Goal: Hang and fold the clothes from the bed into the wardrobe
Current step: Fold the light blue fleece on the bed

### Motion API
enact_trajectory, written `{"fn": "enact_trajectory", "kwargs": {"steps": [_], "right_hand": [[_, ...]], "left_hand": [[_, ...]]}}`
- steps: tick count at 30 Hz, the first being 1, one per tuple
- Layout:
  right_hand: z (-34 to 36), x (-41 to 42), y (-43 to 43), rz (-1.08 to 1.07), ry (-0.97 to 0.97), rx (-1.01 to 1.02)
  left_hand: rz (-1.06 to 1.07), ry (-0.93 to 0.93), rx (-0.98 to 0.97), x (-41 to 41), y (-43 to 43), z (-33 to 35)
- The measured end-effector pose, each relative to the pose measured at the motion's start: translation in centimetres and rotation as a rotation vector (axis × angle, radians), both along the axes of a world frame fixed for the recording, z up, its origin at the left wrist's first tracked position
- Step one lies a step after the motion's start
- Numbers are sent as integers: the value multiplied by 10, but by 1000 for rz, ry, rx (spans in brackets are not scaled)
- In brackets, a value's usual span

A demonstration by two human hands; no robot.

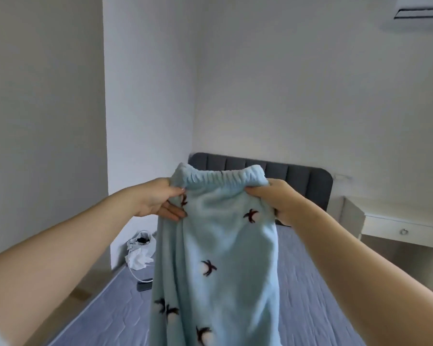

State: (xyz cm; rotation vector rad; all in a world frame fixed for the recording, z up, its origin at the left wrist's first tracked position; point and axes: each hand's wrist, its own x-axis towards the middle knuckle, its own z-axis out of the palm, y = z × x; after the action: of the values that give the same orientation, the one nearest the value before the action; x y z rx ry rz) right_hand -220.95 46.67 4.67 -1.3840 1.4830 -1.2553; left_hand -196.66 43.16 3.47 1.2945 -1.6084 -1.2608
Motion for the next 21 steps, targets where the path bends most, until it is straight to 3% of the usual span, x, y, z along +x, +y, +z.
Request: {"fn": "enact_trajectory", "kwargs": {"steps": [3, 7, 12, 16, 18, 21], "right_hand": [[3, 33, -42, -152, -12, -179], [57, 59, -74, -344, 17, -477], [110, 86, -68, -377, -46, -769], [115, 99, -57, -312, 8, -751], [113, 105, -51, -248, 51, -662], [113, 115, -39, -159, 30, -506]], "left_hand": [[-28, 72, -20, 18, -51, 9], [-102, 138, -311, 34, -90, 70], [-69, 129, -613, 58, -88, 126], [59, 11, -694, 79, -80, 132], [89, -107, -695, 90, -74, 132], [127, -140, -685, 106, -60, 138]]}}
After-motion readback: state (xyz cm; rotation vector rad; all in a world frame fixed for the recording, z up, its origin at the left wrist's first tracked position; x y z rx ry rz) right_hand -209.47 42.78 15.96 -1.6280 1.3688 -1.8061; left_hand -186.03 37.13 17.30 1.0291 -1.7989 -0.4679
